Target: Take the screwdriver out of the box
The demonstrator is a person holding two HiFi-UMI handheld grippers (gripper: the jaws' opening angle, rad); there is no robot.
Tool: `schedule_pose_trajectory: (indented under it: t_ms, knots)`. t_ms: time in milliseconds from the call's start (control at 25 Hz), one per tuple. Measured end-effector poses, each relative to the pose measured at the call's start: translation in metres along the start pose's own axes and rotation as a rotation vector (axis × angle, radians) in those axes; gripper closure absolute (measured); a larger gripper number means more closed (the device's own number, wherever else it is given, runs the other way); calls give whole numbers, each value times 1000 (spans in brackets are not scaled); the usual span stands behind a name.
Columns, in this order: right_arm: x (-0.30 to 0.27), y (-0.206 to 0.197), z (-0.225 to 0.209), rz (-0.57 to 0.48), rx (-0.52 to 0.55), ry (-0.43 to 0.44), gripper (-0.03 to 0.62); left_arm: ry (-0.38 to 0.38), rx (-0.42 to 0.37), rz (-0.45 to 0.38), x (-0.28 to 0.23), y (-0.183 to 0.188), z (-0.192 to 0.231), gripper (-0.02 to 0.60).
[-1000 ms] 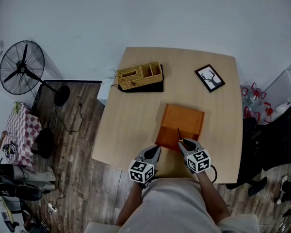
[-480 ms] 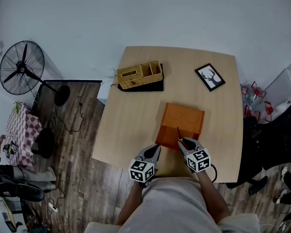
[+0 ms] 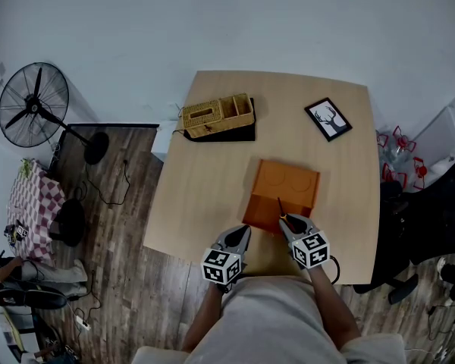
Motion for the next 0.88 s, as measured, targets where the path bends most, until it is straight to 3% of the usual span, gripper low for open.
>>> schedule_pose_trajectory:
  t_ms: [880]
  knots:
    - [1,0,1,-4,-9,-2,523,-1,6,-4,3,0,0,528]
Point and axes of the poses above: the fingertips, and each gripper's own axes: x backward along the fingers, z to its left, y out of its top, the point moved 9 cm from there along x, backward along the fingers, and after that the axes turned 9 degrees about x, right-handed, at the moved point
